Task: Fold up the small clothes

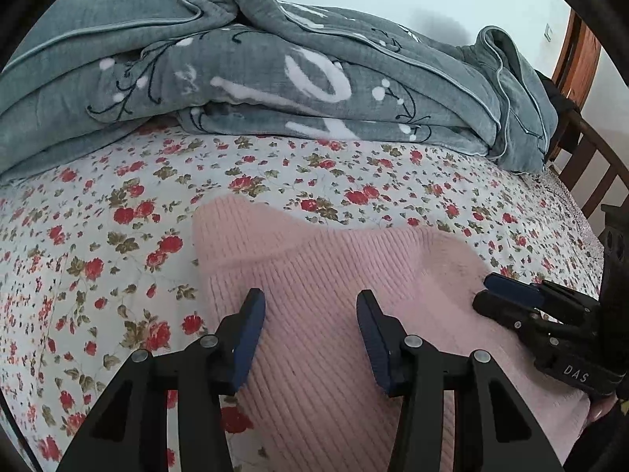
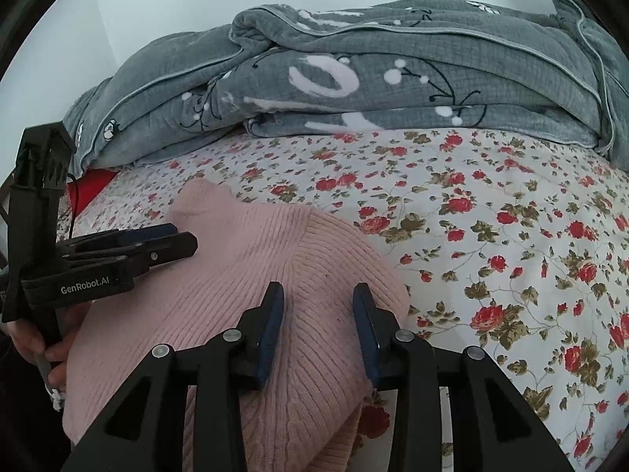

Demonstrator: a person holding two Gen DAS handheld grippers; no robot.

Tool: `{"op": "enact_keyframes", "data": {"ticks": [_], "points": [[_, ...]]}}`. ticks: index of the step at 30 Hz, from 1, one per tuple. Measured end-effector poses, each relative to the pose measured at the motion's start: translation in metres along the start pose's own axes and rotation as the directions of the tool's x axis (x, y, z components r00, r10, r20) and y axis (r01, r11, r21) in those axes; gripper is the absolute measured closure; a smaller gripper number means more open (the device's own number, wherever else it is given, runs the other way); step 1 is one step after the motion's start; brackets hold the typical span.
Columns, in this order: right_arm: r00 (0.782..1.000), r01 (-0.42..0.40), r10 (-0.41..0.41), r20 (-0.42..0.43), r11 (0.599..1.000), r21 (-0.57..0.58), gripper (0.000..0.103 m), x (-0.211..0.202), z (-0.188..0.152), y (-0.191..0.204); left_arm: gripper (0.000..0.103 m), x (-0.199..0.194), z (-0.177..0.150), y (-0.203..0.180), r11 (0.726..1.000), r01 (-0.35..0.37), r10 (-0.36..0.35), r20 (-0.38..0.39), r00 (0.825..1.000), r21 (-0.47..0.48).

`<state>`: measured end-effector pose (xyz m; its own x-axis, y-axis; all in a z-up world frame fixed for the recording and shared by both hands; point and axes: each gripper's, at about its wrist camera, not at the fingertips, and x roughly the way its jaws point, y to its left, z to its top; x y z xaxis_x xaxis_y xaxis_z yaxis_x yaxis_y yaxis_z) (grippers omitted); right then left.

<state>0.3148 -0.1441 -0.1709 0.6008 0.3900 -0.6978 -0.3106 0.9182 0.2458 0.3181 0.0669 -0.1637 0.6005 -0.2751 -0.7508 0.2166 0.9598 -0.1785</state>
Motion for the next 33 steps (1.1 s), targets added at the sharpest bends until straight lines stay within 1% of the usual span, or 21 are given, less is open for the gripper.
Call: {"op": "enact_keyframes", "data": {"ticks": [3,6,8,10,11,13,14,15,16,17,18,20,22,26,28,29,31,32,33], "points": [[1.0,-0.008,0.008,0.003,1.0,-0.001,0.067,-0.009,0.0,0.001,0.056,-0.007,-0.004,-0.003,1.0,-0.003,0.003,0.002,1.0,-0.001],[0.999,0.003,-0.002,0.038,1.0,-0.011,0.066,-0.028,-0.003,0.005,0.053,-0.019,-0.011,-0.007,1.0,0.008,-0.008,0.012,1.0,-0.011],[0.998,-0.011,0.013,0.065,0.999,-0.03,0.066,-0.041,-0.008,0.01,0.052,-0.029,-0.017,-0.01,1.0,0.017,-0.017,0.026,1.0,-0.019],[0.995,-0.028,0.033,0.096,0.998,-0.058,0.066,-0.055,-0.017,0.018,0.049,-0.045,-0.027,-0.015,0.999,0.035,-0.034,0.055,0.998,-0.016],[0.993,-0.039,0.047,0.109,0.996,-0.078,0.066,-0.061,-0.024,0.023,0.046,-0.057,-0.036,-0.017,0.999,0.037,-0.036,0.089,0.995,-0.012],[0.991,-0.04,0.054,0.121,0.992,-0.122,0.066,-0.068,-0.037,0.033,0.045,-0.072,-0.05,-0.021,0.997,0.079,-0.077,0.115,0.99,-0.008],[0.991,-0.024,0.042,0.124,0.99,-0.142,0.066,-0.069,-0.043,0.036,0.045,-0.077,-0.058,-0.022,0.995,0.099,-0.098,0.118,0.988,-0.009],[0.992,0.014,0.006,0.125,0.986,-0.166,0.066,-0.067,-0.05,0.04,0.045,-0.082,-0.069,-0.025,0.995,0.096,-0.094,0.12,0.988,-0.011],[0.992,0.07,-0.05,0.117,0.981,-0.179,0.066,-0.063,-0.057,0.041,0.045,-0.084,-0.077,-0.028,0.997,0.078,-0.077,0.115,0.99,-0.004],[0.992,0.085,-0.066,0.109,0.981,-0.174,0.066,-0.061,-0.062,0.039,0.044,-0.086,-0.086,-0.032,0.999,0.051,-0.051,0.109,0.993,0.009],[0.992,0.077,-0.061,0.107,0.985,-0.153,0.064,-0.062,-0.066,0.035,0.044,-0.088,-0.096,-0.037,0.999,0.022,-0.025,0.112,0.993,0.025],[0.994,0.057,-0.047,0.098,0.993,-0.099,0.063,-0.068,-0.07,0.027,0.043,-0.091,-0.112,-0.045,0.999,-0.007,0.003,0.101,0.995,0.043],[0.994,0.065,-0.058,0.088,0.995,-0.074,0.063,-0.072,-0.075,0.025,0.043,-0.092,-0.121,-0.048,0.999,-0.037,0.034,0.081,0.996,0.04],[0.991,0.117,-0.11,0.073,0.989,-0.089,0.063,-0.087,-0.088,0.035,0.043,-0.107,-0.133,-0.051,0.999,-0.044,0.044,0.063,0.997,-0.003],[0.992,0.117,-0.112,0.066,0.99,-0.076,0.062,-0.099,-0.094,0.037,0.045,-0.12,-0.138,-0.054,0.998,-0.056,0.058,0.061,0.996,-0.023],[0.991,0.117,-0.113,0.065,0.991,-0.065,0.06,-0.107,-0.098,0.037,0.045,-0.126,-0.141,-0.057,0.998,-0.064,0.066,0.063,0.996,-0.028],[0.99,0.127,-0.125,0.068,0.991,-0.036,0.053,-0.128,-0.104,0.037,0.045,-0.139,-0.147,-0.066,0.996,-0.088,0.09,0.069,0.994,-0.028],[0.988,0.145,-0.143,0.063,0.989,-0.017,0.046,-0.137,-0.106,0.037,0.045,-0.148,-0.148,-0.072,0.995,-0.101,0.102,0.071,0.992,-0.027],[0.985,0.167,-0.166,0.054,0.986,0.001,0.044,-0.148,-0.108,0.038,0.045,-0.154,-0.151,-0.076,0.994,-0.103,0.105,0.073,0.992,-0.031]]}}
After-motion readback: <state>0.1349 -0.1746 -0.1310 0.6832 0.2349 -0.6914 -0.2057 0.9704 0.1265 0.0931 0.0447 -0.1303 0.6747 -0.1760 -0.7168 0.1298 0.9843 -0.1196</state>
